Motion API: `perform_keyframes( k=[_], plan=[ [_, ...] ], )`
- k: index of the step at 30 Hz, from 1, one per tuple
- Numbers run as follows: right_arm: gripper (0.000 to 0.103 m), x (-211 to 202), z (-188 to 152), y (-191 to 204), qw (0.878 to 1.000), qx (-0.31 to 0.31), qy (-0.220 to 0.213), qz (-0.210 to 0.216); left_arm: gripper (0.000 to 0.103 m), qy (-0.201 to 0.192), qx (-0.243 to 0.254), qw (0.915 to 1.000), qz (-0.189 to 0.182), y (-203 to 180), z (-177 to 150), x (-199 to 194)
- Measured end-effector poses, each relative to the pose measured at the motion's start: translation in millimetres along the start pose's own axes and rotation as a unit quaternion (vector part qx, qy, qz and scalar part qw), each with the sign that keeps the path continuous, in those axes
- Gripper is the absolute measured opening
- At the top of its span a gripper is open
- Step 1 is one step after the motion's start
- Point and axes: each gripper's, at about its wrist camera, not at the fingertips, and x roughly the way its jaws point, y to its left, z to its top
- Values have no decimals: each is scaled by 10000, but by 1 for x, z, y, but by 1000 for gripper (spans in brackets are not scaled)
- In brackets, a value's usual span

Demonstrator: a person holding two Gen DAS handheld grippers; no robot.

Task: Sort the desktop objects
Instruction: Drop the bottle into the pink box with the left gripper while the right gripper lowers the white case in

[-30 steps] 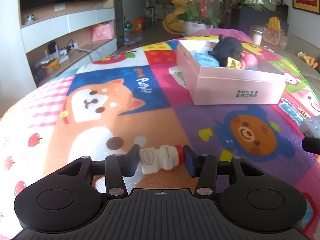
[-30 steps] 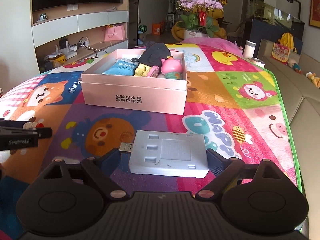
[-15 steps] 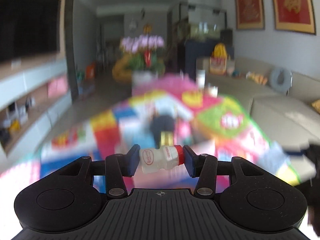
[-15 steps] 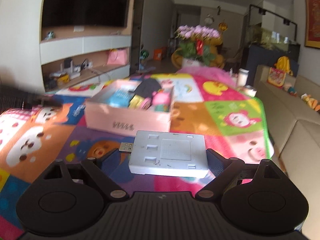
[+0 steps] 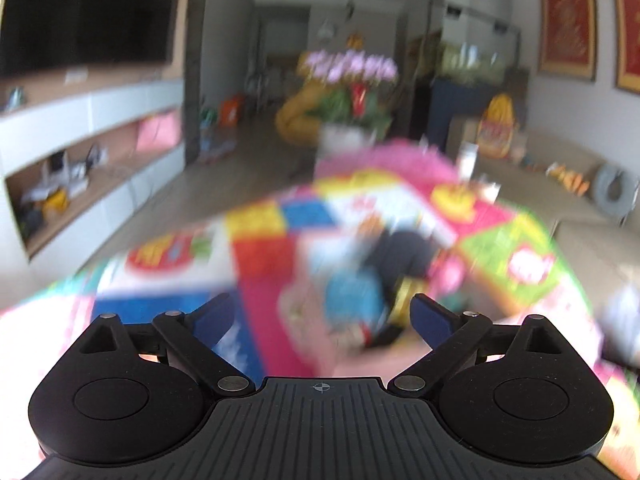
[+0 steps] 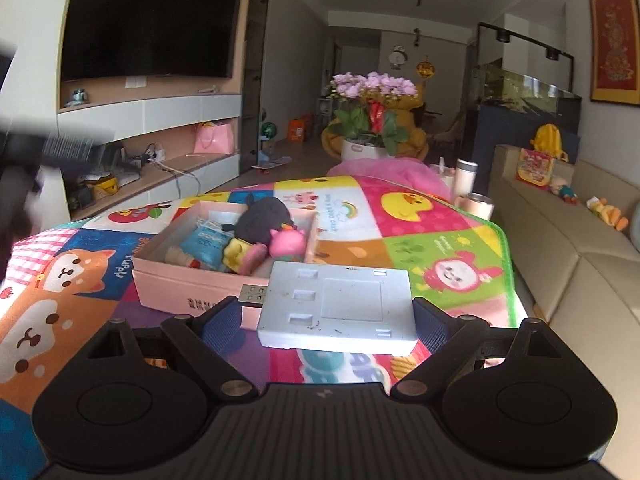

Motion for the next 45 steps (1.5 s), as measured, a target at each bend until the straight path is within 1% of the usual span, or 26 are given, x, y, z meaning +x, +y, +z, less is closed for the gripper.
perform_keyframes(
  k=[2,4,7,9,11,12,13,17,19,22,24,27,29,31,33,35,36,38,40,41,43,44,45],
  plan=[
    [91,10,15,10,9998,-128,-130,82,100,270,-121,9996,25,13,-20,2],
    [91,20,35,21,9991,-224,-337,105,101,449,-225,9987,12,26,-35,4],
    [91,41,70,36,9978,-198,-560,301,102,470,-266,9985,16,38,-48,-5],
    [91,60,91,42,9976,-27,-488,483,103,435,-265,9987,28,42,-53,-7],
    [92,85,107,45,9973,94,-205,694,103,390,-257,9989,89,44,-58,-9],
    [92,95,111,46,9972,140,-65,732,103,370,-244,9989,125,44,-60,-11],
    [93,101,113,46,9976,218,13,655,103,347,-226,9990,154,44,-61,-12],
    [102,95,98,37,9977,388,-5,548,103,280,-168,9994,140,44,-70,-15],
    [103,87,84,33,9979,434,48,481,103,321,-205,9992,132,43,-74,-12],
    [103,71,55,33,9985,346,150,402,103,325,-287,9990,102,38,-81,-13],
    [103,60,30,35,9979,387,332,403,103,381,-284,9988,137,33,-88,-15],
    [103,49,-14,37,9936,654,800,446,103,496,-207,9985,134,23,-101,-19],
    [103,44,-43,42,9902,793,1071,427,103,503,-159,9985,115,18,-111,-25],
    [103,40,-66,48,9887,810,1214,329,103,447,-90,9989,109,12,-120,-30],
    [103,38,-82,54,9886,769,1275,210,103,409,-37,9991,121,10,-125,-31],
    [103,38,-82,59,9900,651,1240,147,103,418,-49,9990,150,9,-124,-27],
    [103,38,-79,60,9915,627,1137,132,103,392,-53,9990,183,9,-123,-24],
    [103,43,-72,62,9942,508,951,-35,103,307,-54,9991,282,8,-118,-18],
    [103,56,-68,65,9942,330,1018,-82,103,367,-112,9985,385,8,-115,-8],
    [103,64,-65,66,9930,296,1139,-9,103,459,-152,9979,422,9,-114,-3],
    [103,78,-63,67,9885,246,1454,335,103,695,-156,9963,476,9,-114,6],
    [103,84,-62,69,9870,208,1519,487,103,705,-107,9960,532,8,-114,8],
    [103,87,-61,71,9867,178,1534,507,103,724,-64,9957,566,6,-115,8]
  ],
)
